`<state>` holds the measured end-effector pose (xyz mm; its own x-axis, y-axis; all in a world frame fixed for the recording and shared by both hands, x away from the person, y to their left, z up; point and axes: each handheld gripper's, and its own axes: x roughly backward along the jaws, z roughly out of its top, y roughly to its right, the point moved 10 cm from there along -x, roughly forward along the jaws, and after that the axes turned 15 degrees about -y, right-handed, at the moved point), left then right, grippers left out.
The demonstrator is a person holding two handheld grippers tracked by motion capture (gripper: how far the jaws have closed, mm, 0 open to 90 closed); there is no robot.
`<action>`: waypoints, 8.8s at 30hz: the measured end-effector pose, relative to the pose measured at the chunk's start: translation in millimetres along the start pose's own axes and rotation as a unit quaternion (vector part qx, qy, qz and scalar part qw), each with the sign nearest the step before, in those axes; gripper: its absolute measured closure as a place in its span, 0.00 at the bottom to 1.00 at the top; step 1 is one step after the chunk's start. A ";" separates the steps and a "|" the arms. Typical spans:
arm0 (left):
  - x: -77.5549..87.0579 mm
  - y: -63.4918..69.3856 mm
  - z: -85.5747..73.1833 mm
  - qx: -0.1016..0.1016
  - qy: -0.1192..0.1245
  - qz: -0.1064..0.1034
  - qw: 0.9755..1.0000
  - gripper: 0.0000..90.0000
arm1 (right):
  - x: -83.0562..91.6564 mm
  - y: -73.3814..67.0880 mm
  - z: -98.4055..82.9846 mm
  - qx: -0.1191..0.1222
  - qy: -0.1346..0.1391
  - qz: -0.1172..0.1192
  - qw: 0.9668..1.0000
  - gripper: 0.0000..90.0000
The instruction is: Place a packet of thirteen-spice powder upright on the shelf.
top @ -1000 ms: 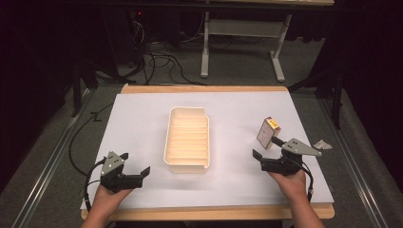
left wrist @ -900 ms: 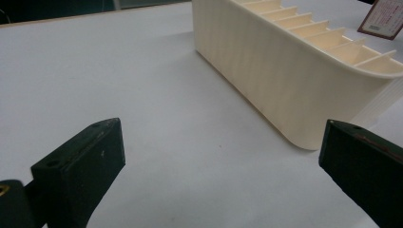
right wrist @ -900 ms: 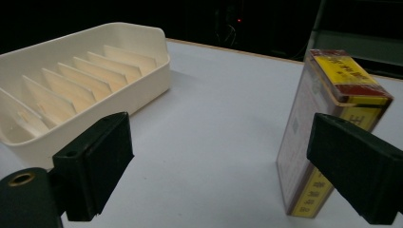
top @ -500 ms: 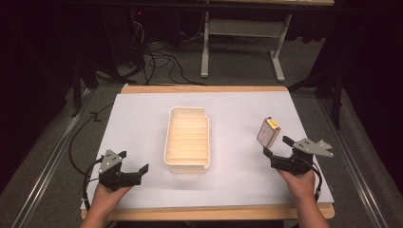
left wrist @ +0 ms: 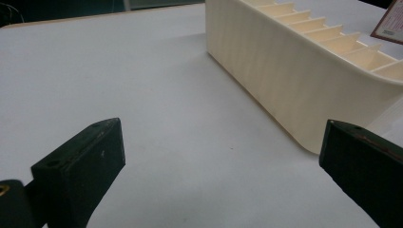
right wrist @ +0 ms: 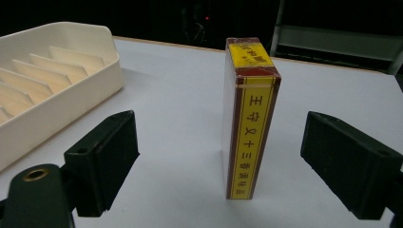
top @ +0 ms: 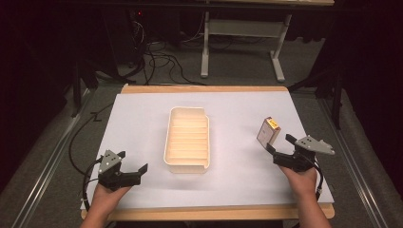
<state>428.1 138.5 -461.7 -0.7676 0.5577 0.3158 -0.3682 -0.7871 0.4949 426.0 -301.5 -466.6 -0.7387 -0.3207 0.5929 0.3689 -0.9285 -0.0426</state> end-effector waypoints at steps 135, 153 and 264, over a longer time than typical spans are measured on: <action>2.0 2.2 -14.0 -0.022 -0.030 -0.010 0.999 0.02 | -14.8 -80.5 63.7 0.119 0.043 0.145 0.981 0.76; 1.8 2.7 -16.3 -0.020 -0.033 -0.011 0.999 0.02 | -30.5 -119.0 84.3 0.167 0.039 0.209 0.963 0.76; 4.5 5.2 -20.6 -0.024 -0.043 -0.016 0.999 0.02 | -74.2 -212.4 104.6 0.262 0.045 0.351 0.898 0.76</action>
<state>411.9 131.6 -474.3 -0.7076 0.6024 0.3694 -0.4185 -0.7784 0.4679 461.5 -60.9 -417.3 -0.2542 -0.8282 0.4994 0.9589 -0.2833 0.0182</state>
